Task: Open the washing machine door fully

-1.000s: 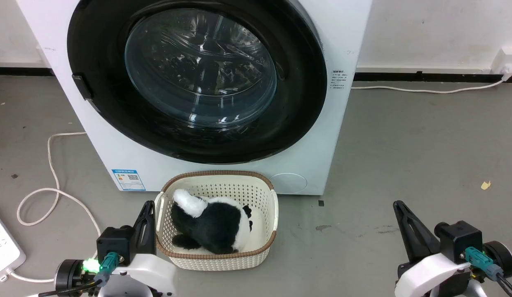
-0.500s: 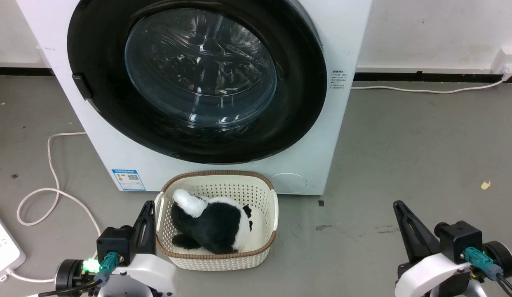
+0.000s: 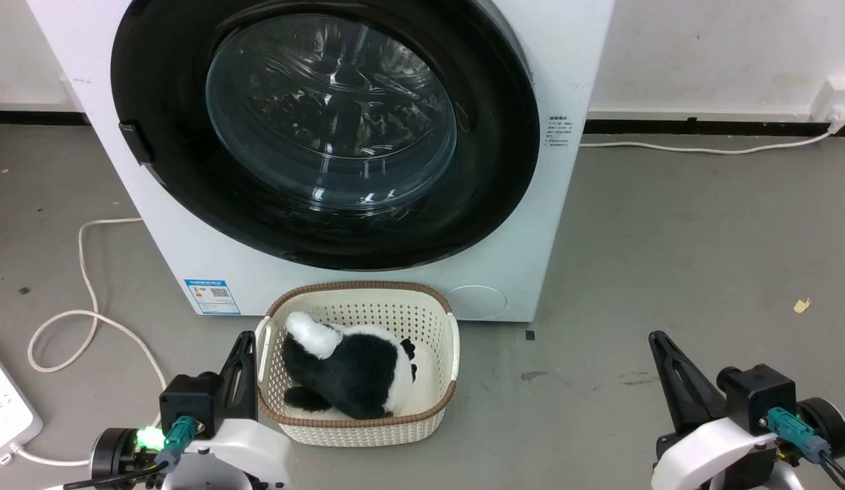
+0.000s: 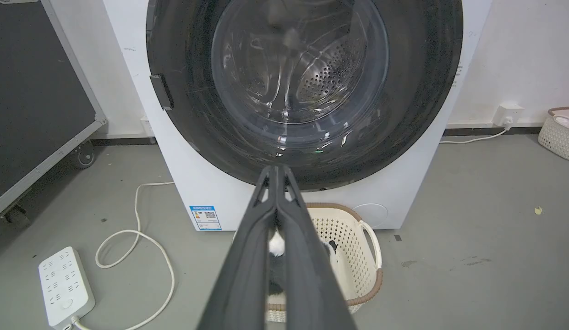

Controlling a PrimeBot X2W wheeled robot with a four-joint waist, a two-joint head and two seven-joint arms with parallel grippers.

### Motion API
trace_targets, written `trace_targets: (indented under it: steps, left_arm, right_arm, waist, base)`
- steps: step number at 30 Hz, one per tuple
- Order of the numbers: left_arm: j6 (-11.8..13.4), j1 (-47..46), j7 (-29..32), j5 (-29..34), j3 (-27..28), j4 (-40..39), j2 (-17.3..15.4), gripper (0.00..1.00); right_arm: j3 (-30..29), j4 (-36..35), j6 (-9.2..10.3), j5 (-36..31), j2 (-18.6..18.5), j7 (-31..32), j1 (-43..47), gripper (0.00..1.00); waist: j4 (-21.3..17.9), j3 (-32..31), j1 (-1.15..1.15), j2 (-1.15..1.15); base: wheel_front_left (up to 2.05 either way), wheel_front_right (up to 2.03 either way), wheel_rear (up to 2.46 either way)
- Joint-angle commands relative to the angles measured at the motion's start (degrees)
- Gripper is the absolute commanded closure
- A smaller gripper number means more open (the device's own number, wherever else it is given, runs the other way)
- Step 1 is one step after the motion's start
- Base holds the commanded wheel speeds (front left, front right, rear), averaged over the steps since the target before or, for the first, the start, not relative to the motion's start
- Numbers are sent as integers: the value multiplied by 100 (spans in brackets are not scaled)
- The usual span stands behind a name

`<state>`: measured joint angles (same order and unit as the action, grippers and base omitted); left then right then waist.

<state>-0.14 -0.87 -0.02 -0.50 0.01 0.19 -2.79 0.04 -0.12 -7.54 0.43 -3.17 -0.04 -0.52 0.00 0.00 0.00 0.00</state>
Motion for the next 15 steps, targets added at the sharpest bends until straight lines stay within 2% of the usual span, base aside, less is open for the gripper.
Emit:
trace_targets:
  steps: [1, 8, 9, 15]
  left_arm:
    - [14, 87, 2, 50, -1, -19, -9, 100]
    - [14, 87, 2, 50, -1, -19, -9, 100]
    - [0, -1, 0, -1, 0, 0, 0, 0]
    - [40, 11, -74, -40, -31, 19, 0, 0]
  right_arm:
    - [-4, 12, 5, -43, 29, 4, 52, 100]
    - [-4, 12, 5, -43, 29, 4, 52, 100]
    - [0, 0, 0, 0, 0, 0, 0, 0]
    - [-25, 13, 0, 52, 1, -73, 22, 0]
  waist:
    - [0, 0, 0, 0]
    - [0, 0, 0, 0]
    - [0, 0, 0, 0]
    - [-1, 3, 0, 0]
  base:
    - [0, 0, 0]
    - [0, 0, 0]
    - [0, 0, 0]
    - [0, 0, 0]
